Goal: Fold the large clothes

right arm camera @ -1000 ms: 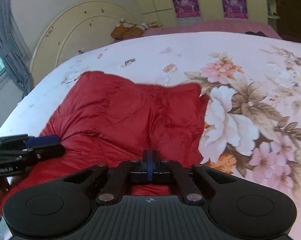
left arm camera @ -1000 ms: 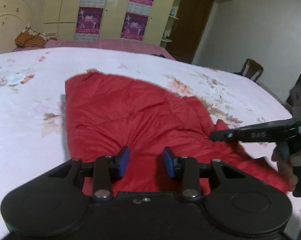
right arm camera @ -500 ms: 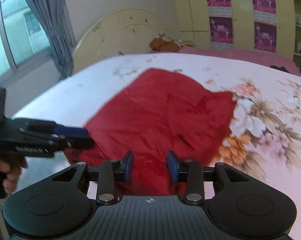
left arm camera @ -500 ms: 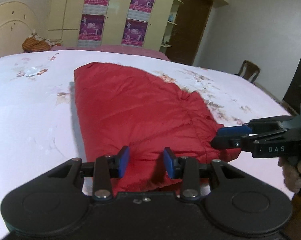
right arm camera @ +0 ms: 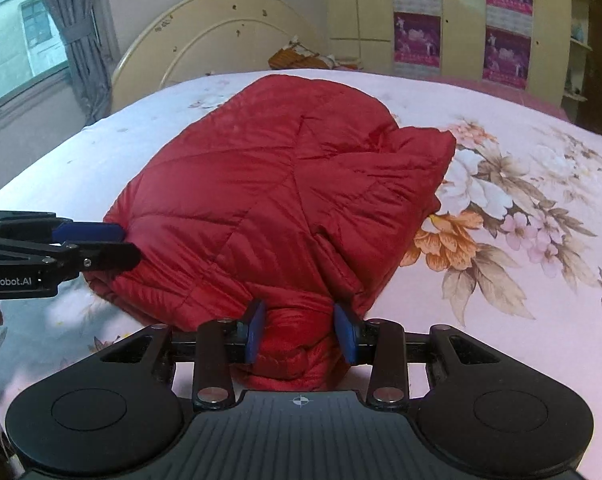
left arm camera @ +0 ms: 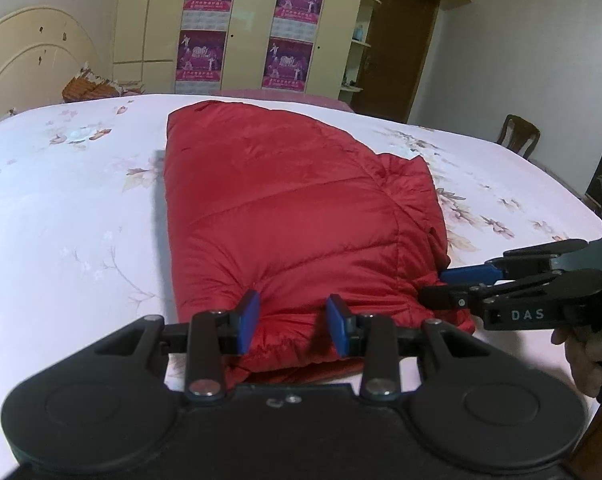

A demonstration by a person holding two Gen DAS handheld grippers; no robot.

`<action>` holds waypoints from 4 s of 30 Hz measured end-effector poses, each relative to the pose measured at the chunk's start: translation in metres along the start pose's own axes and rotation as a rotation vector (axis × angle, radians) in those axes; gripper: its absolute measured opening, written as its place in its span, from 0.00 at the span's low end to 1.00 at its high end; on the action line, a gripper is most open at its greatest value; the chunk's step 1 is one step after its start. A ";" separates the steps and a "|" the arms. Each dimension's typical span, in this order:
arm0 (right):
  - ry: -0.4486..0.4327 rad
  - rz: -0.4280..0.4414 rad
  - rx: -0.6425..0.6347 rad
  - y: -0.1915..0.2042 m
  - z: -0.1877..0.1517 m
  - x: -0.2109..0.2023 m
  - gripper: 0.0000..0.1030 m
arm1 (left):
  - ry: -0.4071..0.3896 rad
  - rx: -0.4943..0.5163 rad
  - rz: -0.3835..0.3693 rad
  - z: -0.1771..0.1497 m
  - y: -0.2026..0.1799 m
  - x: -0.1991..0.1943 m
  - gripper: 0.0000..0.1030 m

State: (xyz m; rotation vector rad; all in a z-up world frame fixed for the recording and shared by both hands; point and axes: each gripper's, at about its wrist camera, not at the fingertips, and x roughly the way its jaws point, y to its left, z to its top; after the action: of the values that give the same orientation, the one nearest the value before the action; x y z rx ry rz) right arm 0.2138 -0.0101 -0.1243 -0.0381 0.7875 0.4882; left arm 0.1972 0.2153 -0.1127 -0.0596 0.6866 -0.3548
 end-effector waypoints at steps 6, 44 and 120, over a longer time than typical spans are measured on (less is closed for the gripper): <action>-0.003 -0.020 0.113 -0.012 -0.010 -0.044 0.37 | 0.016 -0.032 0.048 -0.010 -0.007 -0.034 0.36; -0.173 -0.252 0.166 0.074 -0.053 -0.244 1.00 | -0.141 -0.050 0.233 -0.034 -0.136 -0.201 1.00; -0.190 -0.246 0.140 0.063 -0.051 -0.255 1.00 | -0.171 -0.051 0.218 -0.029 -0.133 -0.206 1.00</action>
State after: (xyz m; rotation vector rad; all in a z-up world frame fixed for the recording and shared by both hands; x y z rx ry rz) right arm -0.0013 -0.0686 0.0242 0.0409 0.6183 0.1991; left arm -0.0081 0.1624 0.0131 -0.0624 0.5271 -0.1205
